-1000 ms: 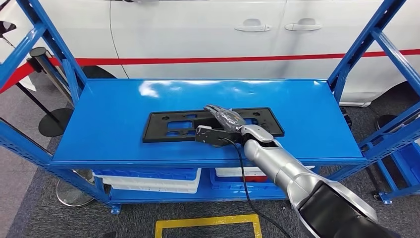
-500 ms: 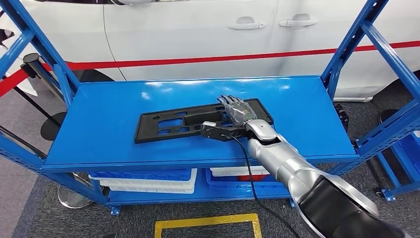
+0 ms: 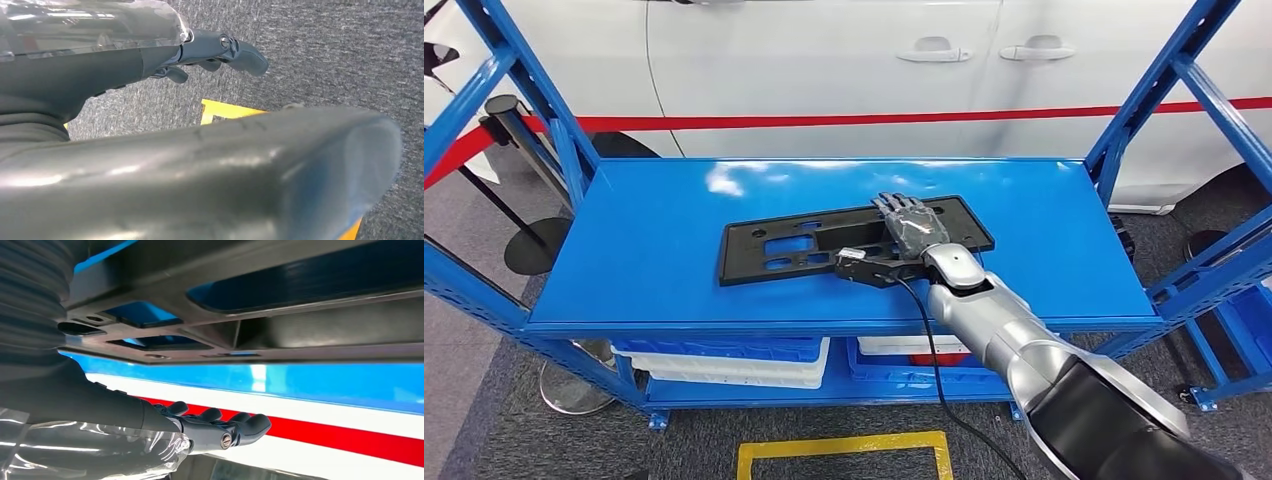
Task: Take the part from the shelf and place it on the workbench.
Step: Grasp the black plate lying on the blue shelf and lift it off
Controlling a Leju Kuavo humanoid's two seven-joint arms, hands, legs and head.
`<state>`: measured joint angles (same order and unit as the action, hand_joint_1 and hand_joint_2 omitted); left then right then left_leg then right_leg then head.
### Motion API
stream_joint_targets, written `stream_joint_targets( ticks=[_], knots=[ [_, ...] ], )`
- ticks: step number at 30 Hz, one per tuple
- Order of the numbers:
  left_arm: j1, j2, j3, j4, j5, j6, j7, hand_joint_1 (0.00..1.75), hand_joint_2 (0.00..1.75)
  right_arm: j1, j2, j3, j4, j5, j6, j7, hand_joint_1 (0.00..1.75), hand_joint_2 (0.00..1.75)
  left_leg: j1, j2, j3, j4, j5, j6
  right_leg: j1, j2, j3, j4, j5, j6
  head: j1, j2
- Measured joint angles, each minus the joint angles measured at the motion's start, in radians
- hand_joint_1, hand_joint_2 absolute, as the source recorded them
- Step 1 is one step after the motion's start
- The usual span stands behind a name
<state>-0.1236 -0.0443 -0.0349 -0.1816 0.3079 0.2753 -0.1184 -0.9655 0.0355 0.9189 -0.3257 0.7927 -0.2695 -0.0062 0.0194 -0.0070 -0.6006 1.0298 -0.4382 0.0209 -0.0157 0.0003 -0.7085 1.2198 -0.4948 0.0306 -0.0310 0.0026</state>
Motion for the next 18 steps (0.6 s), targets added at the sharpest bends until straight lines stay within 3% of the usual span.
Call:
stream_joint_targets(
  ticks=[2, 3, 5, 6, 8, 10, 12, 13, 14, 16, 18],
  knots=[
    [-0.001, 0.0, 0.0, 0.0, 0.0, 0.0, 0.0, 0.0, 0.0, -0.004, -0.001, 0.0, 0.0, 0.0, 0.0, 0.0, 0.0, 1.75, -0.002, -0.001, 0.0, 0.001, -0.001, -0.006, 0.003, 0.001, 0.064, -0.135, 0.052, -0.008, 0.0, 0.0],
    [-0.001, 0.0, 0.0, 0.0, 0.0, 0.0, 0.0, 0.0, 0.0, -0.006, -0.002, 0.0, 0.001, 0.0, 0.0, 0.0, 0.0, 1.75, -0.003, -0.001, -0.001, 0.0, -0.001, -0.011, 0.006, 0.001, 0.082, -0.173, 0.063, -0.012, 0.0, 0.0],
    [-0.001, 0.0, 0.0, 0.0, 0.0, 0.0, 0.0, 0.0, 0.0, -0.006, -0.002, 0.0, 0.001, 0.001, -0.001, 0.0, 0.02, 1.75, -0.004, -0.001, -0.002, -0.002, 0.0, -0.022, 0.012, 0.002, 0.084, -0.189, 0.064, -0.019, -0.001, 0.0],
    [-0.001, 0.0, 0.0, 0.0, 0.0, 0.0, -0.001, 0.0, 0.0, -0.006, -0.003, 0.0, 0.002, 0.002, -0.001, 0.002, 0.14, 1.75, -0.004, -0.001, -0.003, -0.004, 0.0, -0.028, 0.009, 0.002, 0.085, -0.193, 0.065, -0.025, -0.001, 0.0],
    [0.0, 0.001, 0.0, 0.0, 0.0, 0.0, -0.002, 0.0, 0.0, -0.009, -0.004, 0.0, 0.002, 0.007, -0.001, 0.004, 0.83, 1.75, -0.003, 0.0, -0.014, 0.024, -0.024, -0.036, 0.005, 0.001, 0.09, -0.202, 0.07, -0.04, -0.001, 0.0],
    [0.0, 0.002, 0.001, 0.0, 0.0, 0.0, -0.003, 0.0, 0.0, -0.009, -0.004, 0.0, 0.002, 0.012, -0.002, 0.005, 1.55, 1.75, -0.003, 0.001, -0.059, 0.13, -0.083, -0.039, 0.005, 0.0, 0.094, -0.207, 0.072, -0.05, -0.002, 0.0],
    [0.001, 0.002, 0.003, 0.0, 0.001, 0.0, -0.003, 0.0, 0.0, -0.007, -0.004, 0.0, 0.003, 0.019, -0.003, 0.005, 1.73, 1.75, -0.002, 0.001, -0.116, 0.255, -0.132, -0.041, 0.009, 0.0, 0.094, -0.205, 0.071, -0.053, -0.002, 0.0],
    [0.002, 0.002, 0.005, 0.0, 0.003, 0.001, -0.003, 0.0, 0.0, -0.006, -0.004, 0.0, 0.004, 0.021, -0.003, 0.006, 1.75, 1.75, -0.002, 0.001, -0.129, 0.283, -0.134, -0.042, 0.01, 0.0, 0.093, -0.203, 0.071, -0.054, -0.002, 0.0],
    [0.003, 0.003, 0.006, 0.0, 0.004, 0.001, -0.003, 0.0, 0.0, -0.005, -0.005, 0.0, 0.006, 0.024, -0.003, 0.007, 1.75, 1.75, -0.002, 0.001, -0.122, 0.27, -0.116, -0.041, 0.011, 0.001, 0.093, -0.201, 0.069, -0.054, -0.002, 0.0],
    [0.003, 0.004, 0.009, 0.0, 0.006, 0.001, -0.005, 0.0, 0.0, -0.005, -0.006, 0.0, 0.007, 0.028, -0.003, 0.012, 1.75, 1.75, -0.002, 0.002, -0.065, 0.149, -0.05, -0.036, 0.012, 0.002, 0.093, -0.194, 0.065, -0.052, -0.002, 0.0],
    [0.002, 0.004, 0.01, 0.0, 0.006, 0.001, -0.007, 0.0, 0.0, -0.006, -0.008, -0.001, 0.007, 0.03, -0.004, 0.015, 1.75, 1.75, -0.005, 0.002, -0.011, 0.037, -0.013, -0.029, 0.015, 0.003, 0.088, -0.186, 0.062, -0.044, -0.002, 0.0]
  ],
)
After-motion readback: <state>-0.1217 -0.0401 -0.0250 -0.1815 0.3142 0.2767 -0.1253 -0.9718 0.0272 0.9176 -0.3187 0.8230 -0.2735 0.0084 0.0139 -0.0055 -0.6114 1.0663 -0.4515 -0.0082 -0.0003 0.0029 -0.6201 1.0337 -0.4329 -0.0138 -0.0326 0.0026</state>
